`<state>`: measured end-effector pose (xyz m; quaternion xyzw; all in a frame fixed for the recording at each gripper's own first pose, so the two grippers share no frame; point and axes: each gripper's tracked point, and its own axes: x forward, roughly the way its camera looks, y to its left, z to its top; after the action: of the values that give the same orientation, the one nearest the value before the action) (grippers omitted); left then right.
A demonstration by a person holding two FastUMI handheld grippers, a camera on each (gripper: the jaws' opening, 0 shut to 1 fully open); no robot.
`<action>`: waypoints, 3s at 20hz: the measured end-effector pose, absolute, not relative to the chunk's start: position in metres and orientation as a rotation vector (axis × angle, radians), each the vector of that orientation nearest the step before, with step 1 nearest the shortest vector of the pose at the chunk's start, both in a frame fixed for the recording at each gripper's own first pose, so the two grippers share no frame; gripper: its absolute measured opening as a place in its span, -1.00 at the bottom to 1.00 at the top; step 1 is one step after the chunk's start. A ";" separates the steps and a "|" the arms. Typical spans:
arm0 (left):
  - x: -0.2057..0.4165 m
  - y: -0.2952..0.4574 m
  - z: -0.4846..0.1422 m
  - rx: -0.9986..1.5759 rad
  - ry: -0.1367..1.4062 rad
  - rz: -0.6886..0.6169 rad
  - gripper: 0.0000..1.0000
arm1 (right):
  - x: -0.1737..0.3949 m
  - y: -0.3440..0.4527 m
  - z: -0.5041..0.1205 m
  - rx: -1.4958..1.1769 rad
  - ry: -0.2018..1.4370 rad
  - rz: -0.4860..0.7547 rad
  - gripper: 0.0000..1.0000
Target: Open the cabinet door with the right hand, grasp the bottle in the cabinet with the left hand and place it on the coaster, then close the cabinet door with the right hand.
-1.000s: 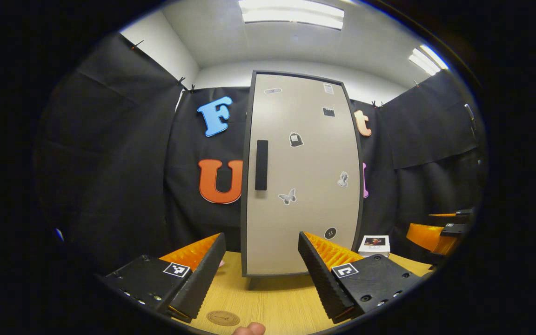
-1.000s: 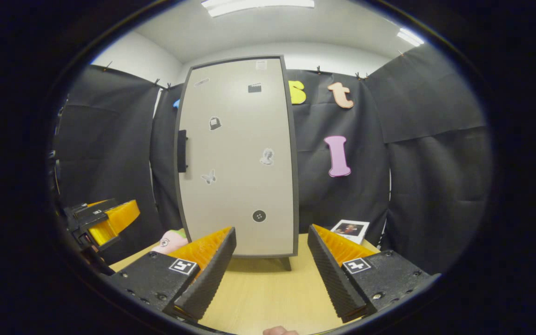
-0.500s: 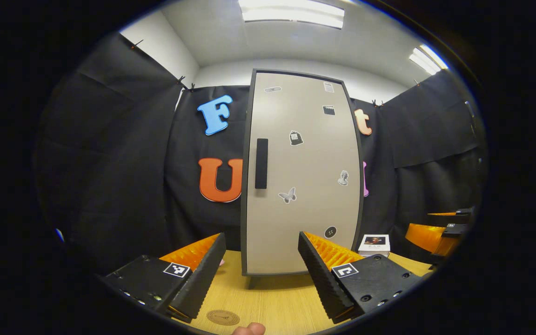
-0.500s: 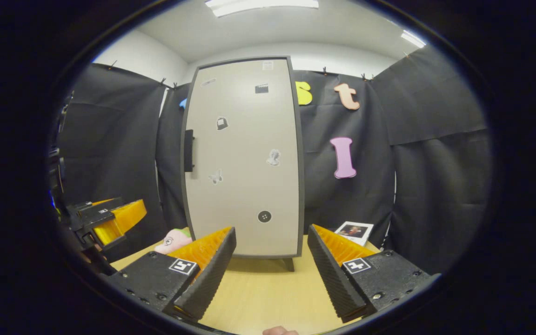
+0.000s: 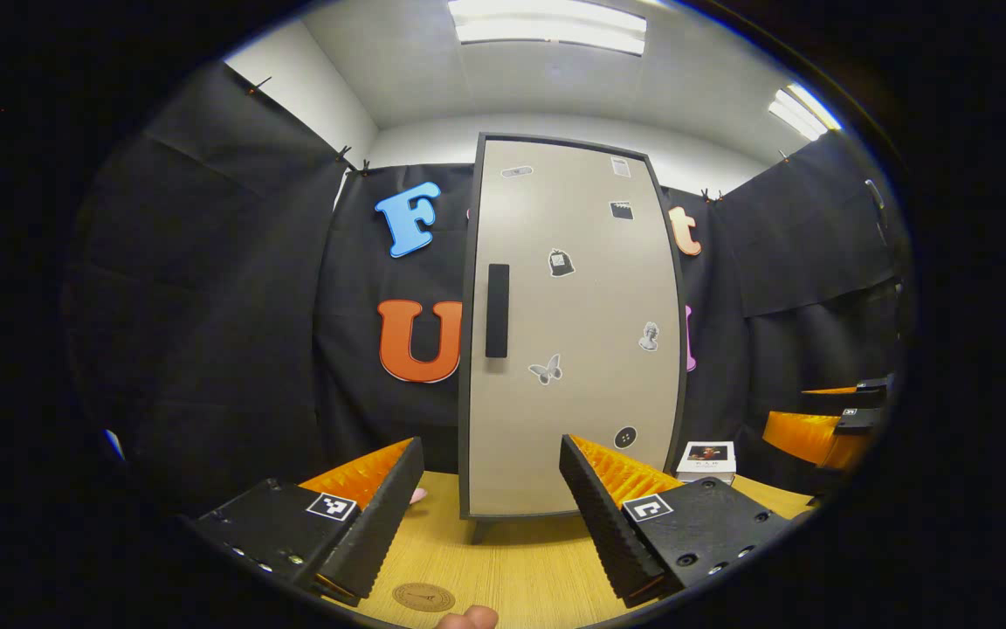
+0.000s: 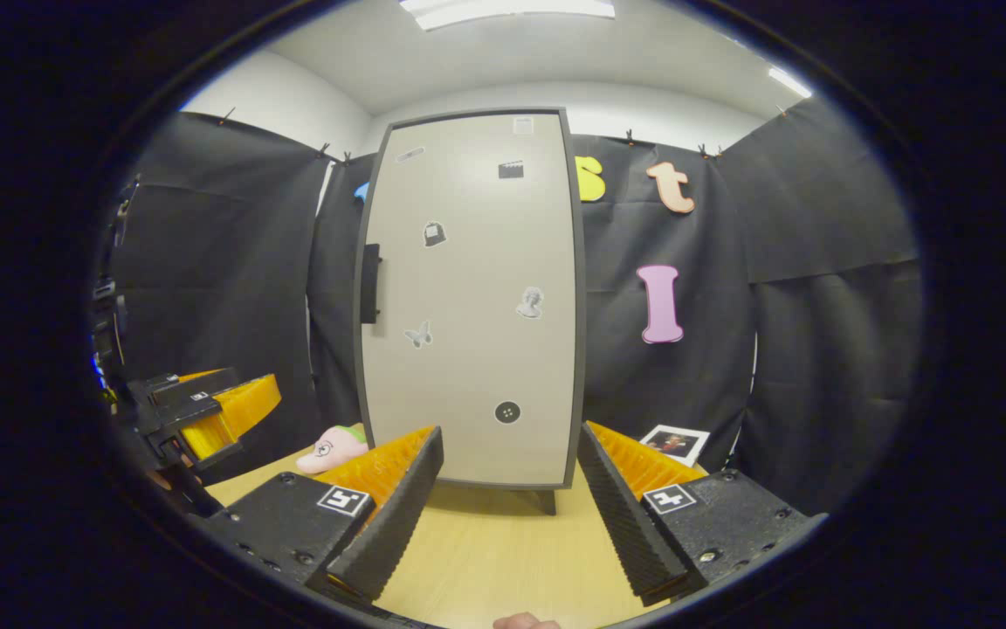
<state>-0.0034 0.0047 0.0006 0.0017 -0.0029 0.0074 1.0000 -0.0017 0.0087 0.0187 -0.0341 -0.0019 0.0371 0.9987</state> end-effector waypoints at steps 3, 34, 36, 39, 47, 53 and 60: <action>-0.006 0.004 -0.001 0.002 -0.003 0.013 0.89 | 0.007 0.021 0.031 -0.048 -0.015 0.110 0.98; -0.021 0.013 -0.013 0.011 0.019 0.008 0.89 | 0.151 0.197 0.100 -0.096 -0.025 0.443 0.94; -0.025 0.012 -0.016 0.007 0.028 0.007 0.89 | 0.166 0.205 0.104 -0.101 -0.030 0.438 0.98; -0.029 0.013 -0.016 0.014 0.033 0.011 0.89 | 0.189 0.219 0.112 -0.126 -0.039 0.434 0.98; -0.027 0.020 -0.018 0.009 0.037 0.020 0.89 | 0.234 0.252 0.110 -0.146 0.004 0.431 0.96; -0.026 0.023 -0.017 0.009 0.041 0.034 0.89 | 0.257 0.261 0.109 -0.099 0.024 0.416 0.70; -0.025 0.029 -0.022 0.009 0.044 0.051 0.89 | 0.266 0.259 0.121 -0.110 0.005 0.356 -0.19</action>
<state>-0.0247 0.0291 -0.0217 0.0046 0.0220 0.0253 0.9994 0.2663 0.2591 0.1215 -0.0548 0.0027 0.1771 0.9827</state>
